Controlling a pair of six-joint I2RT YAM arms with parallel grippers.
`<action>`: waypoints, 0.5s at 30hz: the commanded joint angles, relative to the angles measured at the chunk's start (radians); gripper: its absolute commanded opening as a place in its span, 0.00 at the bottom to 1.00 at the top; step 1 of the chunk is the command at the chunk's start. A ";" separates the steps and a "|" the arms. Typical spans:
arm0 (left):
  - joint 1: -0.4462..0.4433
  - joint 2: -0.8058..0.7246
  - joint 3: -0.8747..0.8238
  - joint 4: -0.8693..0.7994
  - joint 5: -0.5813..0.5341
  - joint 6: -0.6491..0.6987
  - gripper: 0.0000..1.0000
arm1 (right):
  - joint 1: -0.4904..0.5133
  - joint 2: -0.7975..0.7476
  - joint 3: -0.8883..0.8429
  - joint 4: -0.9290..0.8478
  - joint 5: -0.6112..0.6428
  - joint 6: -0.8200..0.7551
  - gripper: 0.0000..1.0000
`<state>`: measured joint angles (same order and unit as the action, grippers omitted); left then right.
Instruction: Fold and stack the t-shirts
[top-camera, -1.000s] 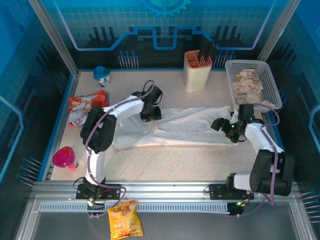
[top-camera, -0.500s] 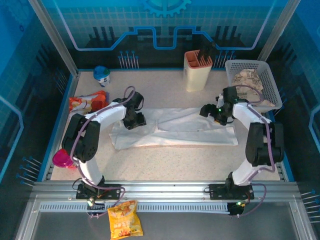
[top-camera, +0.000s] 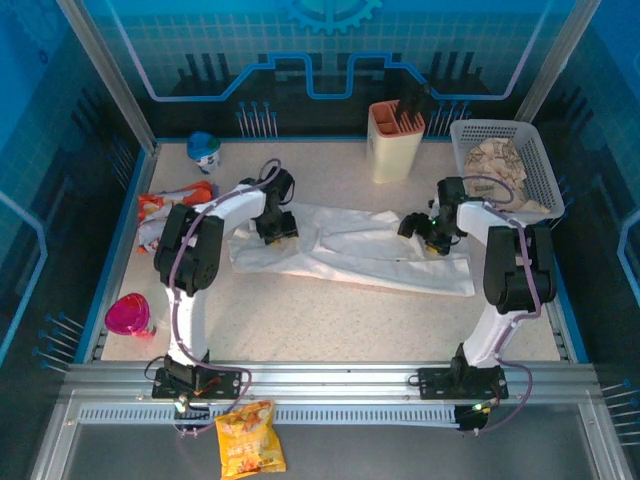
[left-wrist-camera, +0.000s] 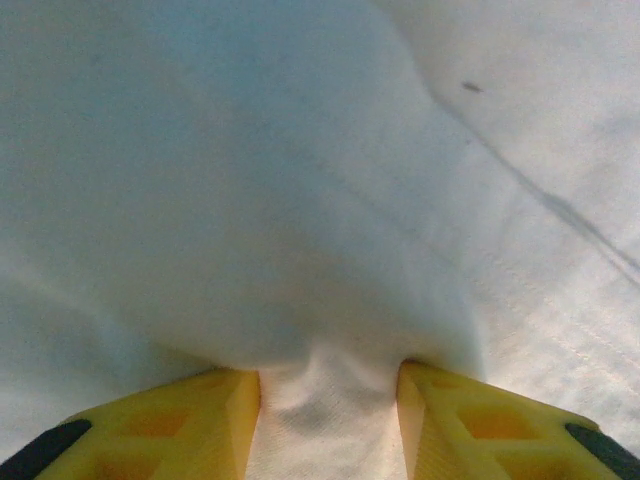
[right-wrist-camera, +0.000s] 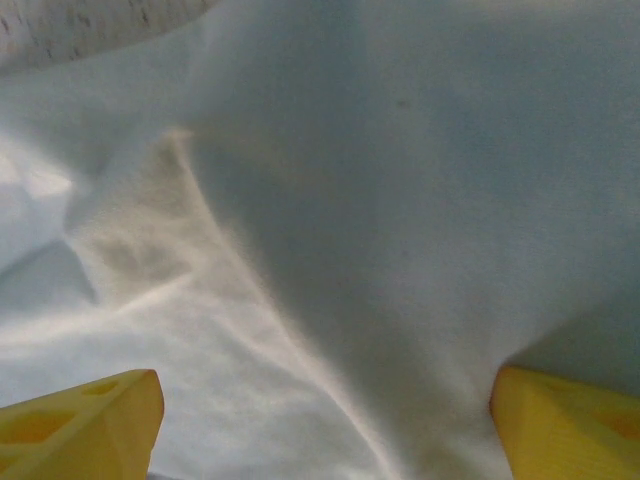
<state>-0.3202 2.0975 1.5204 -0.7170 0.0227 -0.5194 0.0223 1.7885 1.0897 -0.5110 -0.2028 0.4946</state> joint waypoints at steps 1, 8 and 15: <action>0.019 0.130 0.106 -0.090 0.007 0.069 0.41 | 0.049 -0.063 -0.087 -0.054 -0.050 0.061 0.87; 0.025 0.295 0.414 -0.232 0.020 0.131 0.39 | 0.214 -0.200 -0.273 0.062 -0.088 0.226 0.86; 0.050 0.505 0.834 -0.373 0.071 0.154 0.39 | 0.532 -0.192 -0.326 0.299 0.001 0.505 0.86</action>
<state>-0.2874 2.5084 2.2379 -0.9813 0.0502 -0.4030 0.4549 1.5604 0.7975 -0.3321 -0.2249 0.8265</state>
